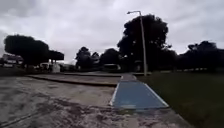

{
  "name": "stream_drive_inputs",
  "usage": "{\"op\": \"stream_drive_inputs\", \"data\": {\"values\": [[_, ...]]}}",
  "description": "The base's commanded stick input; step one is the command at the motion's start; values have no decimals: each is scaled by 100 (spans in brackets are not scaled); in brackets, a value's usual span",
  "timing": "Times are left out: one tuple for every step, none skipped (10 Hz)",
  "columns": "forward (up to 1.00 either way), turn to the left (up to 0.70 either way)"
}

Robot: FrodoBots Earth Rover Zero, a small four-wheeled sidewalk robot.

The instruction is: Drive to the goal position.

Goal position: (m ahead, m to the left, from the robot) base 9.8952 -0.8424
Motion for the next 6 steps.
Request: {"op": "stream_drive_inputs", "data": {"values": [[50, 0], [50, 0], [50, 0], [50, 0], [50, 0], [50, 0]]}}
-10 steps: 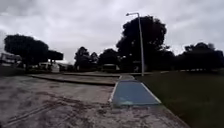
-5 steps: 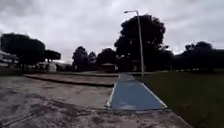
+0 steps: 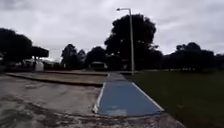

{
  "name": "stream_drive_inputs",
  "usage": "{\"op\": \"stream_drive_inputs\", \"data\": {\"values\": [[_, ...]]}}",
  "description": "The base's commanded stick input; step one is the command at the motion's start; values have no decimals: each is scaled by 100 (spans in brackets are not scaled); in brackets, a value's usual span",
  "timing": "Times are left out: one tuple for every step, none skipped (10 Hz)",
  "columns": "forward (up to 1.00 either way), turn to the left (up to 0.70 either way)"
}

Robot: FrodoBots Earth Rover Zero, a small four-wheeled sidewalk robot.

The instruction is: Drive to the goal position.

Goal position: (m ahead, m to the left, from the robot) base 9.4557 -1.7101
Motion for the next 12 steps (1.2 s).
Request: {"op": "stream_drive_inputs", "data": {"values": [[50, 0], [50, 0], [50, -6], [50, -34], [50, -48], [50, -10], [50, 0], [50, 0], [50, 0], [50, 0], [50, 0], [50, 0]]}}
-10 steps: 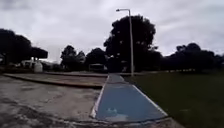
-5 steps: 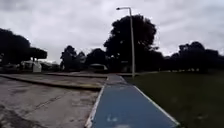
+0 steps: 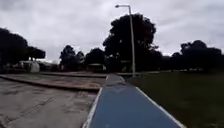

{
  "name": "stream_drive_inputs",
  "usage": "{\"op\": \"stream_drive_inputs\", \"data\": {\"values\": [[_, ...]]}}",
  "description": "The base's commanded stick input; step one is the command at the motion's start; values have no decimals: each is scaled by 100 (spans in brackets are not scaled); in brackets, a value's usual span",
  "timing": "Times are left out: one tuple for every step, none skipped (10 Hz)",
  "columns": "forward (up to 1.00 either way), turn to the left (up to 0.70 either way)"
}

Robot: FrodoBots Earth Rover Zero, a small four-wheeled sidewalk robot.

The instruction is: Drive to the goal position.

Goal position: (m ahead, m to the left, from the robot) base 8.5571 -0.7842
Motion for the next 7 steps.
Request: {"op": "stream_drive_inputs", "data": {"values": [[50, 0], [50, 0], [50, 0], [50, 0], [50, 0], [50, 0], [50, 0]]}}
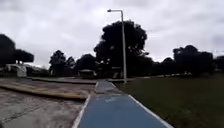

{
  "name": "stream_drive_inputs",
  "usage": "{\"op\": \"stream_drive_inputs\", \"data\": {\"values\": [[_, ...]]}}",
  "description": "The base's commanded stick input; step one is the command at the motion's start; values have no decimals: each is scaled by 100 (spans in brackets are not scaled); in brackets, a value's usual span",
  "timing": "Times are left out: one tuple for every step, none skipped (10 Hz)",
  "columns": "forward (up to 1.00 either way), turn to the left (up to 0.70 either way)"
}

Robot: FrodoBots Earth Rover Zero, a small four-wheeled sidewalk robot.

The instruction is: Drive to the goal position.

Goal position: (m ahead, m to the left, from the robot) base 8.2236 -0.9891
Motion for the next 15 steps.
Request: {"op": "stream_drive_inputs", "data": {"values": [[50, 0], [50, 0], [50, 0], [50, 0], [50, 0], [50, 0], [50, 0], [50, 0], [50, 0], [50, 0], [50, 0], [50, 0], [50, 0], [50, 0], [50, 0]]}}
